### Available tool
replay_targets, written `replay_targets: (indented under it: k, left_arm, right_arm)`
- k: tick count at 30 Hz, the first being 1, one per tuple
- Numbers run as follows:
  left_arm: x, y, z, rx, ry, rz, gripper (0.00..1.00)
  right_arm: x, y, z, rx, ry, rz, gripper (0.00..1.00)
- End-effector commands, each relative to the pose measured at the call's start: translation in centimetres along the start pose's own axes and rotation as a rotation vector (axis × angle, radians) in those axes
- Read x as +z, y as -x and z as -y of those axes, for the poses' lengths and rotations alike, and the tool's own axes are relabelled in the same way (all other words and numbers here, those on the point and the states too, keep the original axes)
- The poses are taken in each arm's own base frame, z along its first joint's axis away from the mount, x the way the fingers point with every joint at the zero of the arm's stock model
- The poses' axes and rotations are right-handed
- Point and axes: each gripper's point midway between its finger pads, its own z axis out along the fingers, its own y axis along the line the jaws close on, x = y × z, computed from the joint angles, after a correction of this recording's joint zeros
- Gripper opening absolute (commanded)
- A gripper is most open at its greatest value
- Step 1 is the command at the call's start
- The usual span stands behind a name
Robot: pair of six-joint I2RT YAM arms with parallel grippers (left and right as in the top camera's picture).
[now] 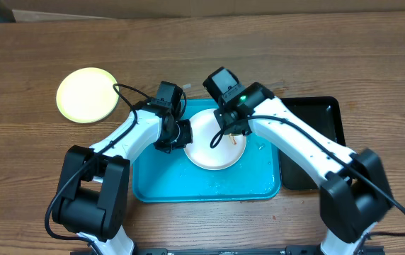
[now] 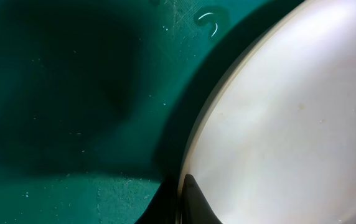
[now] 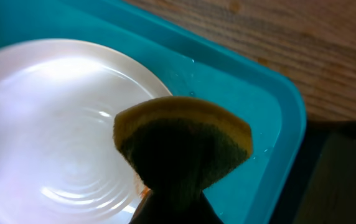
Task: Clean dirty plates on tray and stack at the side
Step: 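Scrub the white plate with the sponge in the right gripper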
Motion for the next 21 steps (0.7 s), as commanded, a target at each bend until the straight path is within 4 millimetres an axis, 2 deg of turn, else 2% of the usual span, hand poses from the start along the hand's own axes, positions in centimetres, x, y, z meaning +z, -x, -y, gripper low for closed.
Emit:
replay_targets:
  k: [1, 7, 13, 17, 21]
  left_arm:
    - [0.6, -0.4, -0.1, -0.006, 0.001, -0.021, 0.04]
    - [0.6, -0.4, -0.1, -0.006, 0.001, -0.021, 0.05]
    - [0.6, -0.4, -0.1, -0.006, 0.002, -0.021, 0.04]
    - [0.6, -0.4, -0.1, -0.006, 0.004, -0.019, 0.04]
    - [0.6, -0.3, -0.1, -0.005, 0.003, -0.018, 0.04]
  right_arm:
    - [3.8, -1.7, 0.4, 0.002, -0.066, -0.064, 0.04]
    - [6.8, -3.8, -1.7, 0.005, 0.016, -0.154, 0.04]
    - [9.0, -5.6, -1.9, 0.103, 0.005, -0.235, 0.04]
    - [8.8, -6.1, -3.9, 0.112, 0.116, -0.272, 0.04]
    - [7.9, -6.5, -7.2, 0.057, 0.339, -0.309, 0.04]
